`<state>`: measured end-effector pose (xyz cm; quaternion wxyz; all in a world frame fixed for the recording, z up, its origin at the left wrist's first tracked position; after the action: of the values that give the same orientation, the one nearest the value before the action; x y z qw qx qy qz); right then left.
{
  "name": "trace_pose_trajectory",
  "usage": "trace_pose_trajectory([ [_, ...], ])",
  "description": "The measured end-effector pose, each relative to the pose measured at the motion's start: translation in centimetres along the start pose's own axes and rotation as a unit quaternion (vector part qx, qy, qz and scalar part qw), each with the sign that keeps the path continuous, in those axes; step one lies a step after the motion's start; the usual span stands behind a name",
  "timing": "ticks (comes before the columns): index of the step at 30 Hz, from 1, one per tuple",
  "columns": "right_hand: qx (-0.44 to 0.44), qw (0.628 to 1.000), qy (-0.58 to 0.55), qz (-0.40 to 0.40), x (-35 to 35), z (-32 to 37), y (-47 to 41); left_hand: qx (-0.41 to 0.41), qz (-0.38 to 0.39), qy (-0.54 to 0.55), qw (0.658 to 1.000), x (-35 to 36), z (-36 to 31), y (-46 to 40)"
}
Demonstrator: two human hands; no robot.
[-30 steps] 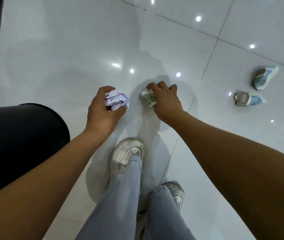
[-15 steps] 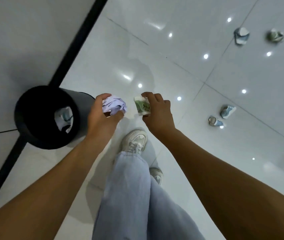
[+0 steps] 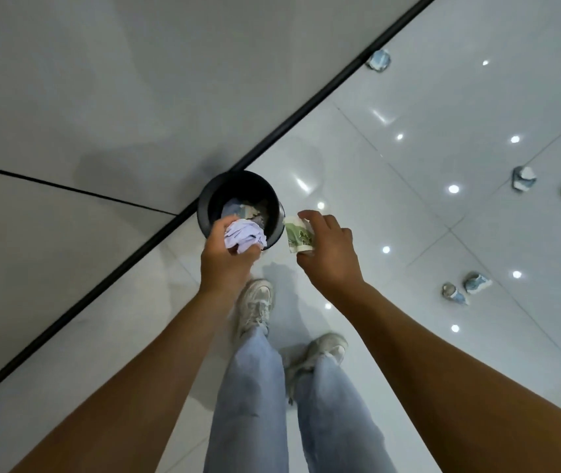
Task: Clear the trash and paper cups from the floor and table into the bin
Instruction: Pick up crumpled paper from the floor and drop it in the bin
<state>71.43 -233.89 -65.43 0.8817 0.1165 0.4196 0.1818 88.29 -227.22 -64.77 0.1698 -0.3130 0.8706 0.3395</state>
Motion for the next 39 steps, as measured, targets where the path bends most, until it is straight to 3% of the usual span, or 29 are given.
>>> trace_pose_trajectory([
  [7,0.029,0.999,0.007,0.025,3.4,3.0,0.6,-0.009,0.0,-0.035,0.999,-2.9,1.9,-4.0],
  [17,0.099,0.995,0.017,0.009,7.6,2.0,-1.4,-0.035,0.041,-0.071,0.996,1.3,4.8,-13.0],
  [23,0.121,0.992,0.021,0.005,8.4,1.6,-2.6,-0.043,0.017,-0.124,0.991,1.6,6.3,-14.2],
  [32,0.114,0.993,-0.01,-0.004,10.5,4.9,-6.3,-0.049,0.045,-0.088,0.994,-2.7,6.9,-14.4],
  [39,0.141,0.987,0.007,0.078,13.7,5.6,-8.2,-0.043,0.027,-0.089,0.995,-4.6,6.3,-15.2],
])
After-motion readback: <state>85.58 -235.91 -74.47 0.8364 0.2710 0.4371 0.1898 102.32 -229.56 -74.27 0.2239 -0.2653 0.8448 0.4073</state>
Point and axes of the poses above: each hand's wrist, its own y-axis away from the middle knuckle, its own x-axis out of the palm, z = x × y, the point moved 7 cm from there along -y, towards the middle knuckle, and after that the axes turned 9 degrees about -z, right-handed, at the moved point
